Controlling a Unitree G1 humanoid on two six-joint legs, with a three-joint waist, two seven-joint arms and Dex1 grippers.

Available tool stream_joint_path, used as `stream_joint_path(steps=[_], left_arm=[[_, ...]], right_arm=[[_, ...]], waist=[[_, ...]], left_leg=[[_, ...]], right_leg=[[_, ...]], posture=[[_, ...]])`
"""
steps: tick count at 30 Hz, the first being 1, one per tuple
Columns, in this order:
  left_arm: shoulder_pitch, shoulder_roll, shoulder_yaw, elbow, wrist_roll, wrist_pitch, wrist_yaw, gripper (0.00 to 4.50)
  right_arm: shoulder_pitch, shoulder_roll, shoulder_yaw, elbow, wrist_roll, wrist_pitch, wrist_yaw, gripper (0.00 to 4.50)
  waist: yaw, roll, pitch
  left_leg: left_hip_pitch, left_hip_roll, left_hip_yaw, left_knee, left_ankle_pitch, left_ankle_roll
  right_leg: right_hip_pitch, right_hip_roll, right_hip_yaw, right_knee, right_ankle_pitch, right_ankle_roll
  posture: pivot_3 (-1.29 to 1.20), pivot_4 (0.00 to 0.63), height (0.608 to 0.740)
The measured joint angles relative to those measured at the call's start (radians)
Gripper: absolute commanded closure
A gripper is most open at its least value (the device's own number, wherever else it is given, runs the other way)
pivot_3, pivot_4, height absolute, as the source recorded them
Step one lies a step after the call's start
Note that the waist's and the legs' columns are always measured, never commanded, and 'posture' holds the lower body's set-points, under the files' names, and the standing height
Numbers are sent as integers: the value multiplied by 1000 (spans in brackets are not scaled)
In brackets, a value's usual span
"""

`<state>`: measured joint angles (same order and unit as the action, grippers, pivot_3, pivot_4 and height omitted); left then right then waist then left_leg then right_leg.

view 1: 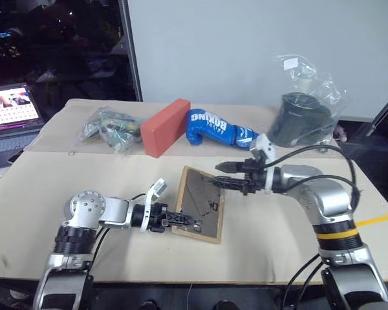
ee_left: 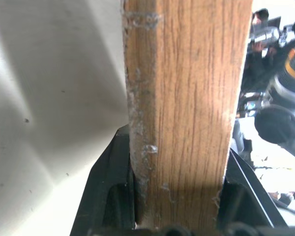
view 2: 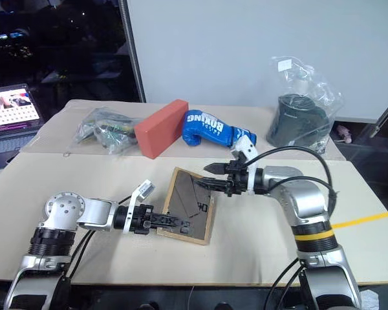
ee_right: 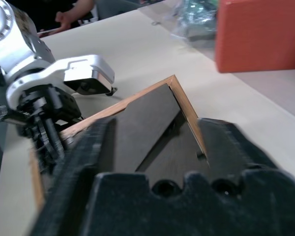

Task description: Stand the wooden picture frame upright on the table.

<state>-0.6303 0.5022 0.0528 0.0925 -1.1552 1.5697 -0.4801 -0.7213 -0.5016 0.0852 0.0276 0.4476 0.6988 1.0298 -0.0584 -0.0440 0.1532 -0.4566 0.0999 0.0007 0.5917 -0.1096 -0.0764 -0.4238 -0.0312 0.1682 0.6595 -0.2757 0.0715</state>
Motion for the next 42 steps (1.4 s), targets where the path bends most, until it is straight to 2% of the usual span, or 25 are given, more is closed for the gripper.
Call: stream_joint_path(steps=[5, 16, 26, 31, 34, 39, 42], left_arm=[[-19, 16, -33, -18, 59, -17, -54, 3332], [-41, 8, -33, 19, 117, -29, -128, 3332], [-85, 1, -34, 68, 149, -38, -207, 3332], [-102, -37, -37, 84, 168, -8, -209, 3332], [-114, -26, -46, 62, 180, -19, -222, 3332], [-127, 47, -121, 45, 227, -57, -317, 3332], [-181, 66, -150, 97, 253, -81, -378, 3332]], right_arm=[[0, -10, 57, 16, 0, 9, 57, 115], [62, -6, 93, -63, 8, -20, 131, 115], [84, -37, 64, -186, 86, -14, 159, 115], [136, -104, 67, -217, 83, -17, 171, 115], [163, -145, 66, -208, 76, -7, 161, 115], [291, -336, 20, -191, 31, -42, 194, 115], [366, -407, -31, -216, 32, -48, 213, 115]], waist=[[8, 0, 0], [11, 0, 0], [14, 0, 0], [15, 0, 0], [12, 0, 0], [18, 0, 1], [19, 0, 1]], left_leg=[[0, 0, 0, 0, 0, 0], [0, 0, -1, 0, 0, 0], [-1, 0, -2, 0, 0, 0], [-1, 0, -2, 1, 0, 0], [-1, 0, -2, 1, 0, 0], [-2, 0, -2, 1, 0, 0], [-2, 0, -2, 1, 0, 0]], right_leg=[[0, 0, -1, 0, 0, 0], [0, 0, -1, 0, 0, 1], [0, 0, -2, 1, -1, 1], [0, 0, -2, 0, -1, 1], [-1, 0, -2, 1, -1, 1], [0, 0, -2, -1, -1, 1], [0, 0, -2, -1, -4, 6]], posture=[[0, 150, 727], [0, 150, 727], [0, 150, 727], [0, 150, 727], [0, 150, 727], [0, 150, 727], [0, 150, 727]])
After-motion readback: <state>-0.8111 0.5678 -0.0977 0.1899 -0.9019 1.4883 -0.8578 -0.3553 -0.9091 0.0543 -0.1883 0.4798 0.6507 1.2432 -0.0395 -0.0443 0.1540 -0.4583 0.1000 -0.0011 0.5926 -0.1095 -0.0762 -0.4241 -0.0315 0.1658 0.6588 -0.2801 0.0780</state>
